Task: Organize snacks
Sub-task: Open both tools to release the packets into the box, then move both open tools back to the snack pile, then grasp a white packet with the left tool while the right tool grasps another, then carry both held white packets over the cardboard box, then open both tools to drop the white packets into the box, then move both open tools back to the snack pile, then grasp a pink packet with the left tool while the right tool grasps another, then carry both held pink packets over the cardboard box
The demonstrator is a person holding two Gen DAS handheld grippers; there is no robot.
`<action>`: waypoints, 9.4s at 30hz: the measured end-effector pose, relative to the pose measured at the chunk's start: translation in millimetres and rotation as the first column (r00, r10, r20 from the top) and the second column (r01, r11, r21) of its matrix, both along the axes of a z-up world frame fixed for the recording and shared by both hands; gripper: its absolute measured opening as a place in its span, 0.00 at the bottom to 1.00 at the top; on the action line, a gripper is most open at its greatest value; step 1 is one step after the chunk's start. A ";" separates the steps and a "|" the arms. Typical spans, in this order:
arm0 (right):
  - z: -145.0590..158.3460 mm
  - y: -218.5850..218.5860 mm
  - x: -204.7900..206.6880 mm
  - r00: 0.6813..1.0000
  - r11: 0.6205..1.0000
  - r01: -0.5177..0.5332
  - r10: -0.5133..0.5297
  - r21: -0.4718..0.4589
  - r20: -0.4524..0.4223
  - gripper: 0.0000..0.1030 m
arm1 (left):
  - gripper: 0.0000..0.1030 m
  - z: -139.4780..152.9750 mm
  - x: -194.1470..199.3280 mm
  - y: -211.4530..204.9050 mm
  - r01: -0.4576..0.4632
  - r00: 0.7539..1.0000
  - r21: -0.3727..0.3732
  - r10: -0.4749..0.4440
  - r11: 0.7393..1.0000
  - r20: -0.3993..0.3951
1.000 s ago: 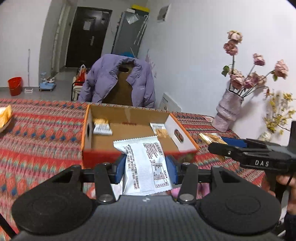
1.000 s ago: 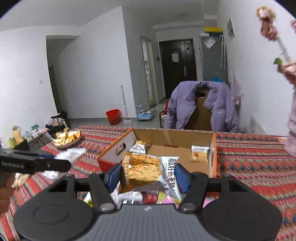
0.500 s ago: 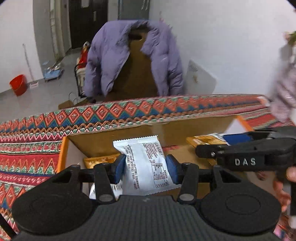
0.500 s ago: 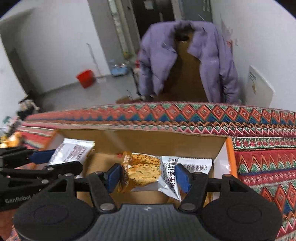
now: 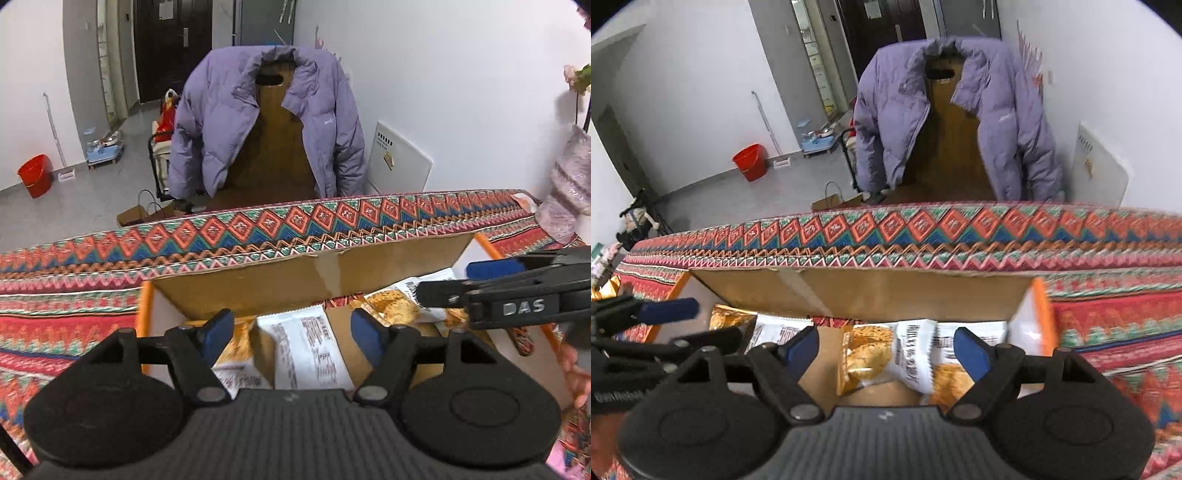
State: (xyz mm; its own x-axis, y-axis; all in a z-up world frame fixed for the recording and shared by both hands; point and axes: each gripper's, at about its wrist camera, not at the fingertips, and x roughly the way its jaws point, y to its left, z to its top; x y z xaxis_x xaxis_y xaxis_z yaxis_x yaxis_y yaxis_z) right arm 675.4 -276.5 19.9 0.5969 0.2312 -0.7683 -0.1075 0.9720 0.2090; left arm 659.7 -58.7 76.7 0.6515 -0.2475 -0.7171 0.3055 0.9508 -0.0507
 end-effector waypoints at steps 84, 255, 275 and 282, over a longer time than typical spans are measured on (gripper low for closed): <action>-48.6 32.2 -437.4 0.977 0.987 0.021 0.014 -0.159 0.212 0.75 | 0.74 -70.6 -417.9 -5.9 -0.005 0.992 -0.055 0.012 0.998 0.124; -53.0 -50.5 -340.2 0.974 0.988 0.151 -0.142 -0.042 0.174 0.77 | 0.88 -53.2 -271.4 -110.4 0.215 0.956 0.092 -0.228 0.972 0.184; -44.0 -61.6 -350.5 0.976 0.980 0.147 -0.123 -0.130 0.181 0.59 | 0.60 -52.2 -287.0 -109.8 0.161 0.983 0.015 -0.161 0.987 0.092; -11.8 -42.9 -406.2 0.967 0.982 0.122 -0.085 -0.143 0.239 0.59 | 0.60 -15.1 -356.1 -64.4 0.111 0.979 -0.052 -0.100 0.992 0.177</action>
